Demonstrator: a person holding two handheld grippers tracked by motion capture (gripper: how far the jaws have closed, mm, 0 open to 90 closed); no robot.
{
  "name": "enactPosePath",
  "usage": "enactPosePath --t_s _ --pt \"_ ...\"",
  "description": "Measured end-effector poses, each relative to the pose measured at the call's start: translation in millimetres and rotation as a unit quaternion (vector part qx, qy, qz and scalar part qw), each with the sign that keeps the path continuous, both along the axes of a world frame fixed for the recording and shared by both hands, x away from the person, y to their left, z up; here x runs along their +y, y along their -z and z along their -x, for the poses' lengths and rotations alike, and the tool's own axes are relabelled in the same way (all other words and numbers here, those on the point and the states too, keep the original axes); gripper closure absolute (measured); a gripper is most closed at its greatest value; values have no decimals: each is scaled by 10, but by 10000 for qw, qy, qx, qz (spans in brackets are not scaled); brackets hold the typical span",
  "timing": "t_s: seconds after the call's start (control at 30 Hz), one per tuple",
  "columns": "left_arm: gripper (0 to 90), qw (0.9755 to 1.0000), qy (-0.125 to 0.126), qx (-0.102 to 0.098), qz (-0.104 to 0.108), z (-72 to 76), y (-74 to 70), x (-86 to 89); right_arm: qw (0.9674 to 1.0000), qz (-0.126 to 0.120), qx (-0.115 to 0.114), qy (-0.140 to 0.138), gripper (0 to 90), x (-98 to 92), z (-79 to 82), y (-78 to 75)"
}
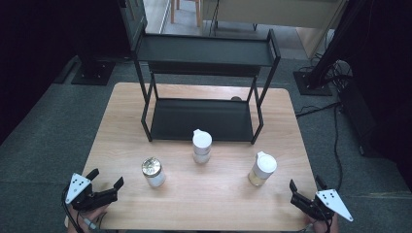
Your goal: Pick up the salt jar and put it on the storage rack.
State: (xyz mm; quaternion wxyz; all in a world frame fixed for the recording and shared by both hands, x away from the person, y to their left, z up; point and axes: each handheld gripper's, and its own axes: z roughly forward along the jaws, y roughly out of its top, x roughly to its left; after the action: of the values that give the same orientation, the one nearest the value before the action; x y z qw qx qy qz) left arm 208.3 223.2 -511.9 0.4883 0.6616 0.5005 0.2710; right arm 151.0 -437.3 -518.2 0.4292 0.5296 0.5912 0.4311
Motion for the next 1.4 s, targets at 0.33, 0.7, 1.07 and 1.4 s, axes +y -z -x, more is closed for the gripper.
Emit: enactPosePath --t_s 0.33,0.7,1.07,1.4 --pt "0 9998 -44 -77 -169 10 -1 -34 9998 -29 104 -146 60 -11 -10 -3" --pt "1 9999 93 -142 -31 52 -76 -140 9998 69 148 -139 60 12 -18 2" --pt "16 9980 496 -303 -230 130 -132 -461 9998 90 132 -95 60 20 -11 5" --pt "16 9971 647 -374 -124 163 -154 -538 9998 93 167 -100 60 21 -18 5"
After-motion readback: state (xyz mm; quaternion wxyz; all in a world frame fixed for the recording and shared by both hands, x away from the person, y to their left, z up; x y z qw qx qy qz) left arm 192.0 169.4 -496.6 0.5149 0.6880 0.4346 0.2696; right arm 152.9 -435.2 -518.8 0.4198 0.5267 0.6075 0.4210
